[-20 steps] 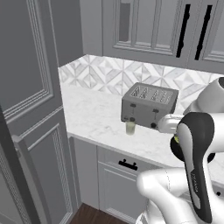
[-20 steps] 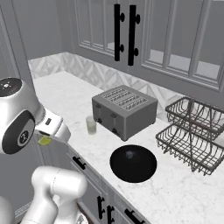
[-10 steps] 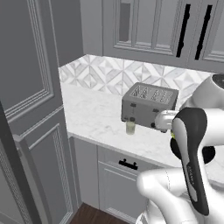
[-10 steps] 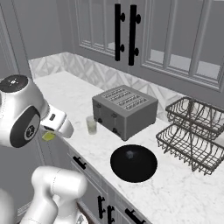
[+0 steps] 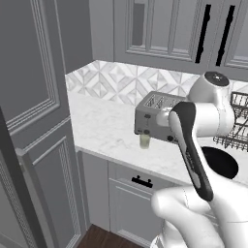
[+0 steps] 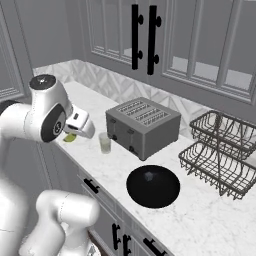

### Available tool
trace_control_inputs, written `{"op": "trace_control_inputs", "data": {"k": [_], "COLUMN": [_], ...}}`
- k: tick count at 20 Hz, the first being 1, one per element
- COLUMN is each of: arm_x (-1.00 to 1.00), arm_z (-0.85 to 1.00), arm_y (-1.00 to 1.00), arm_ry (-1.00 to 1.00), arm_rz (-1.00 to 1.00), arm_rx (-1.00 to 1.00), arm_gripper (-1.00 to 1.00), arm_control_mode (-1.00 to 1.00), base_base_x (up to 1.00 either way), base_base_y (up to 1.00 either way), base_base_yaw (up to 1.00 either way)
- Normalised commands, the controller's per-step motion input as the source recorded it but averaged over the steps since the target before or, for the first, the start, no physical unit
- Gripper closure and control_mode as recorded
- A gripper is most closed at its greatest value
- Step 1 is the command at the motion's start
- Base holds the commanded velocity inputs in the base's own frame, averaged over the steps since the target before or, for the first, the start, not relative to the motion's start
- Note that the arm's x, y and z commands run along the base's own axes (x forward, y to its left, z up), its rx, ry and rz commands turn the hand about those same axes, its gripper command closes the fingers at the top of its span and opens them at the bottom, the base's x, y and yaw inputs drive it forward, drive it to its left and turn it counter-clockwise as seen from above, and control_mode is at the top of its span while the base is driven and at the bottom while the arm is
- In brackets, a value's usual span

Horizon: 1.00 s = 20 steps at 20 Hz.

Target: Grab a lemon wedge from the fridge and one ice cube from the ice bowl, and put them in the glass of lemonade.

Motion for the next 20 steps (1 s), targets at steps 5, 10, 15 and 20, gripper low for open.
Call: {"op": "trace_control_inputs", "data": {"k": [5,10,15,20], "arm_x": [1.00,0.65,0.43,0.48], "arm_z": [-0.77,-0.53,-0.03,0.00], "arm_y": [0.16,0.00,-0.01,0.00], "arm_ry": [0.00,0.04,0.01,0.00], "arm_rz": [-0.04,-0.01,0.00,-0.01], "arm_rx": [-0.04,-0.10,-0.03,-0.01], "arm_gripper": [1.00,1.00,1.00,1.00], "arm_control_mode": [-1.00,-1.00,-1.00,-1.00], "base_base_x": [0.00,0.00,0.00,0.00], "base_base_y": [0.00,0.00,0.00,0.00], "base_base_yaw": [0.00,0.00,0.00,0.00]}}
